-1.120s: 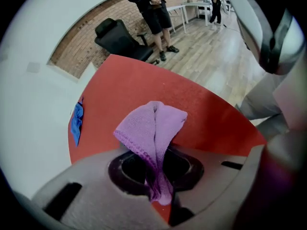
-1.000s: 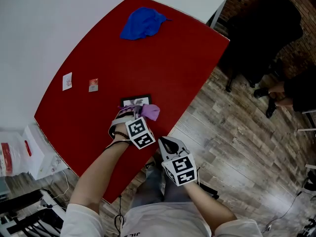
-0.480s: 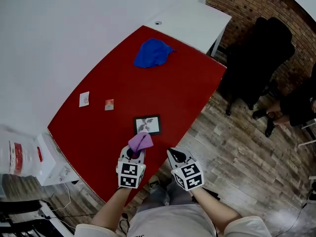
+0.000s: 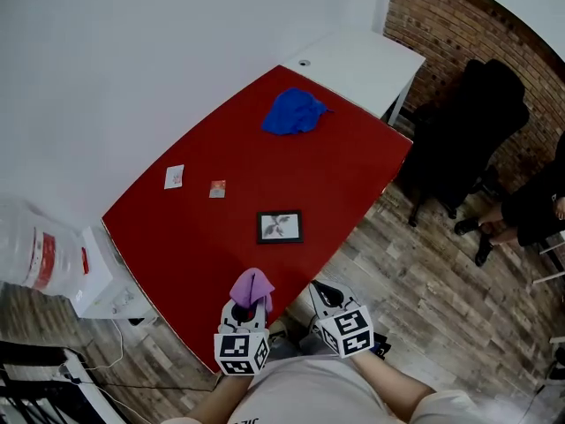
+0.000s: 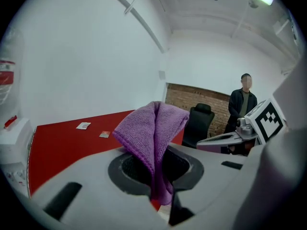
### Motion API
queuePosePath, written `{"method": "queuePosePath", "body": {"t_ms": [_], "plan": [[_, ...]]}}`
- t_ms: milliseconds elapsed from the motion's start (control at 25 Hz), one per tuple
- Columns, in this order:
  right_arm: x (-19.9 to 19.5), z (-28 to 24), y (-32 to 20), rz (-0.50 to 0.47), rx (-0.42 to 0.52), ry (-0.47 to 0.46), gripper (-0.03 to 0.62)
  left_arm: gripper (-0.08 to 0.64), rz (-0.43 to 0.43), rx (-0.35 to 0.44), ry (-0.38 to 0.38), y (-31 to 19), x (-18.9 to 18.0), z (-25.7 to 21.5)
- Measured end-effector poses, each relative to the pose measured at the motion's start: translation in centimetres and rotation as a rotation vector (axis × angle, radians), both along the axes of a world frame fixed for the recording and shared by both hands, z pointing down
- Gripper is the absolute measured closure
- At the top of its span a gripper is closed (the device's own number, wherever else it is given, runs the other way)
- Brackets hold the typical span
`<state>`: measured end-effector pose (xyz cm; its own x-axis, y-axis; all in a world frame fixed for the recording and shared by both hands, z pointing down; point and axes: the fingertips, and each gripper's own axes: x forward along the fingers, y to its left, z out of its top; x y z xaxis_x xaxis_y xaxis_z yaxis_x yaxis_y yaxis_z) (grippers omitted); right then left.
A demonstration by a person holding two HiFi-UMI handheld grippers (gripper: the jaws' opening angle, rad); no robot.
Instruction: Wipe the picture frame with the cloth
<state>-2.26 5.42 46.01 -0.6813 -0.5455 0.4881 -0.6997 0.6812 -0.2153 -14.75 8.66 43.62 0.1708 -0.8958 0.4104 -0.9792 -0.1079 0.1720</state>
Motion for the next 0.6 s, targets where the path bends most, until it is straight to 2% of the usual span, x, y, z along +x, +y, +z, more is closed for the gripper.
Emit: {"method": "queuePosePath", "body": {"t_ms": [600], "plan": [[-0.6,-1.4,1.7,0.004,0.022,0.030,0.589,0.497,-0.003,0.031,0.001,1.2,-0.1,-0.5]]}}
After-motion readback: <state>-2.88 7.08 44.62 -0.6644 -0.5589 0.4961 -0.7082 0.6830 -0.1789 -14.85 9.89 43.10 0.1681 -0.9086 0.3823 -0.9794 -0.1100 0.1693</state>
